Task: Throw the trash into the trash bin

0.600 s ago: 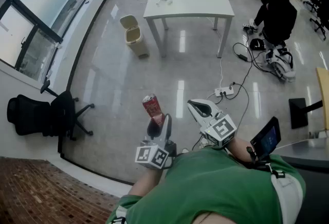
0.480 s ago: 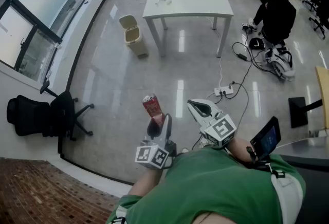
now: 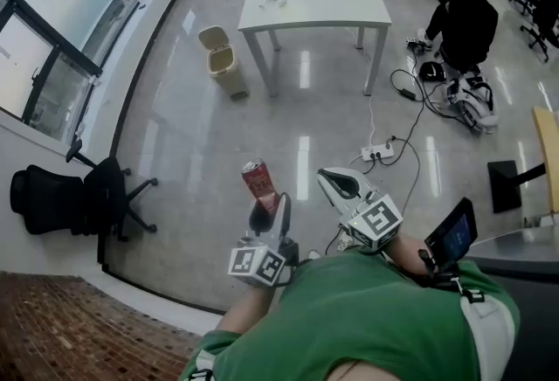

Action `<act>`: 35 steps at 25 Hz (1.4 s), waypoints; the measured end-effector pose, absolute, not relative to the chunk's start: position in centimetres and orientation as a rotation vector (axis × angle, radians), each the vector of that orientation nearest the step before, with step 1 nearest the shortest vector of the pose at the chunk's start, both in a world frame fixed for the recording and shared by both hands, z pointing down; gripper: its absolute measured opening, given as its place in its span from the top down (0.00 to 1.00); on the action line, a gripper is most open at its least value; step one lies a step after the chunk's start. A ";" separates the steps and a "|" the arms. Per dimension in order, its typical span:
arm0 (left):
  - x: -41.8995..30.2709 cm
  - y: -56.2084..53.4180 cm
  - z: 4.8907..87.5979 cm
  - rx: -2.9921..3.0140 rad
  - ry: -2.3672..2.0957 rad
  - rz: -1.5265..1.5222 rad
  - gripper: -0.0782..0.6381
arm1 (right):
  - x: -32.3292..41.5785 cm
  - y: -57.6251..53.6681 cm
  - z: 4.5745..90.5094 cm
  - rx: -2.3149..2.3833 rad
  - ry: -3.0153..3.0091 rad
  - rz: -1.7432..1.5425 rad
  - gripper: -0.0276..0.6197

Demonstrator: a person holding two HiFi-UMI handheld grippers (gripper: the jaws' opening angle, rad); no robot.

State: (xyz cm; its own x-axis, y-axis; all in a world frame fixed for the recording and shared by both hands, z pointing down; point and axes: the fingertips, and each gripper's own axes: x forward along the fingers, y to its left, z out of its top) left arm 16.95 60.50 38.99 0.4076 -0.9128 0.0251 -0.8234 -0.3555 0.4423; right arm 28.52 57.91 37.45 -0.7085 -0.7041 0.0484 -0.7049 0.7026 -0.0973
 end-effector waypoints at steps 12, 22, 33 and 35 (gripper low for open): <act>17.4 60.3 38.9 2.245 -1.577 -0.300 0.54 | 28.9 57.0 37.2 1.111 -2.922 0.166 0.95; 19.5 58.9 39.2 2.237 -1.637 -0.299 0.54 | 30.3 55.6 37.5 1.049 -2.979 0.136 0.95; 21.1 57.2 38.5 2.243 -1.677 -0.291 0.54 | 31.3 54.2 37.8 0.992 -3.028 0.167 0.95; 20.9 57.0 38.7 2.238 -1.682 -0.291 0.54 | 30.9 54.1 37.9 0.976 -3.029 0.160 0.95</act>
State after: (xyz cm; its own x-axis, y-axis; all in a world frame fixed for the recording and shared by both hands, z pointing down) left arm 20.85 57.02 38.67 0.2839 -0.9583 0.0315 -0.8920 -0.2519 0.3755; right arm 30.89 54.08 37.86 -0.8116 -0.5841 -0.0118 -0.5797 0.8075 -0.1090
